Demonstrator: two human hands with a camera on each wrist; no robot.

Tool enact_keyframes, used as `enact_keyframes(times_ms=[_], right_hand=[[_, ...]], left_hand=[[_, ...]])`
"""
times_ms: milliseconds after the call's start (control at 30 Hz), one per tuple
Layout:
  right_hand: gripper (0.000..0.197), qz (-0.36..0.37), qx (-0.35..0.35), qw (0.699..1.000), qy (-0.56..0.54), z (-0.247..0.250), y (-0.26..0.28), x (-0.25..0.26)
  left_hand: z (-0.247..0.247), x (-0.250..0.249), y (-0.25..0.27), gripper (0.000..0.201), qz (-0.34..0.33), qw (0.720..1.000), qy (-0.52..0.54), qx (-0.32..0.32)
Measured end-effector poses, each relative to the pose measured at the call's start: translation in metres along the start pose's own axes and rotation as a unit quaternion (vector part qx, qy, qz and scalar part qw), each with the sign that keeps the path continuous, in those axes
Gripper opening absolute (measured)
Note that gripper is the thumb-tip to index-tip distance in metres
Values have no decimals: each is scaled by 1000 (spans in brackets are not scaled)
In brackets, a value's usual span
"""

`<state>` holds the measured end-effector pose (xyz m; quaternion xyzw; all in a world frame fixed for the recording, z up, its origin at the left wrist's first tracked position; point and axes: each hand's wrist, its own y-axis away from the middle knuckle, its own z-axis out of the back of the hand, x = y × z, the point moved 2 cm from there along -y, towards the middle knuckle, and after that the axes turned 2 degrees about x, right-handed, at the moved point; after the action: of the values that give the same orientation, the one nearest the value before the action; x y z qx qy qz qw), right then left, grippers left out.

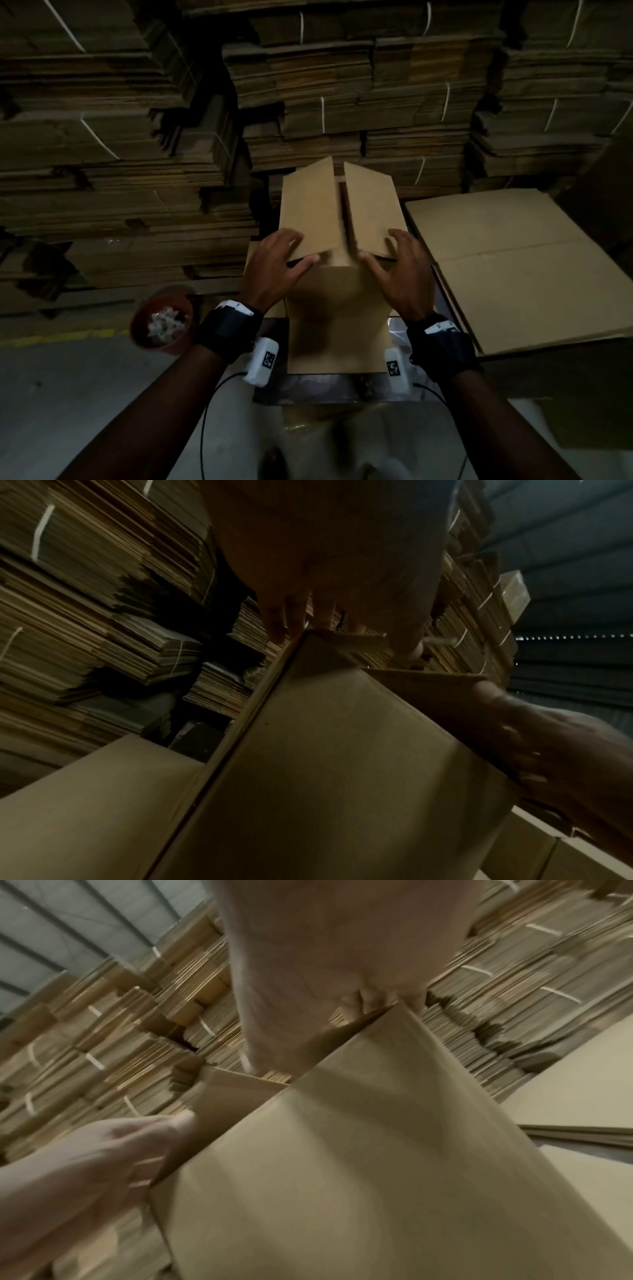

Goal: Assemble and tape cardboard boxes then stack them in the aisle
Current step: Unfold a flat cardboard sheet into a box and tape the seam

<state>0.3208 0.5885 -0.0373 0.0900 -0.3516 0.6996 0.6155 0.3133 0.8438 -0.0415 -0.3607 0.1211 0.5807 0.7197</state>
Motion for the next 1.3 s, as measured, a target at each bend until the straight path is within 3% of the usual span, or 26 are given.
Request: enact_keyframes(times_ms=[167, 233, 300, 333, 367, 433, 500, 533, 633, 733, 867, 967, 1067, 1133, 1200, 1300], right_hand=[[51, -40, -114, 986, -115, 30, -8, 6], [46, -55, -190, 969, -148, 46, -15, 0], [52, -62, -255, 956, -129, 61, -21, -11], [56, -70, -262, 960, -70, 64, -24, -20], [58, -83, -246, 965, 24, 67, -27, -29], [47, -98, -146, 970, 168, 67, -33, -46], [32, -96, 0, 982, 163, 63, -41, -58], [28, -98, 67, 985, 127, 60, -45, -58], [41, -141, 190, 971, 37, 57, -57, -43], [63, -181, 239, 954, -14, 46, -67, -28], [50, -160, 258, 950, -77, 34, -77, -26], [51, -129, 252, 957, -67, 32, -77, -29], [52, -138, 231, 958, -100, 30, -68, -35], [60, -168, 238, 950, -116, 29, -57, -43], [68, -192, 249, 943, -108, 30, -45, -50], [73, -160, 250, 955, -34, 33, -31, -55]], left_hand=[[18, -6, 10, 50, 15, 988, 72, -133], [25, -7, 15, 64, 21, 973, 104, -207], [33, -3, 19, 75, 18, 956, 21, -291], [36, 1, 19, 75, 28, 952, -34, -304], [39, 5, 20, 70, 51, 947, -101, -301], [41, 8, 23, 48, 120, 928, -238, -262], [37, 11, 22, 30, 174, 924, -287, -184], [34, 16, 21, 32, 199, 929, -281, -131], [24, 20, 15, 77, 295, 942, -160, 29], [6, 17, 15, 99, 338, 931, 94, 102], [-10, 22, 21, 116, 333, 909, 242, 61], [-13, 34, 16, 122, 361, 914, 184, 23], [-8, 37, 8, 102, 383, 921, 72, 11], [-1, 29, -2, 91, 382, 923, 55, -12], [-1, 33, -13, 84, 358, 928, 91, -48], [-4, 38, -32, 75, 336, 917, 191, -102]])
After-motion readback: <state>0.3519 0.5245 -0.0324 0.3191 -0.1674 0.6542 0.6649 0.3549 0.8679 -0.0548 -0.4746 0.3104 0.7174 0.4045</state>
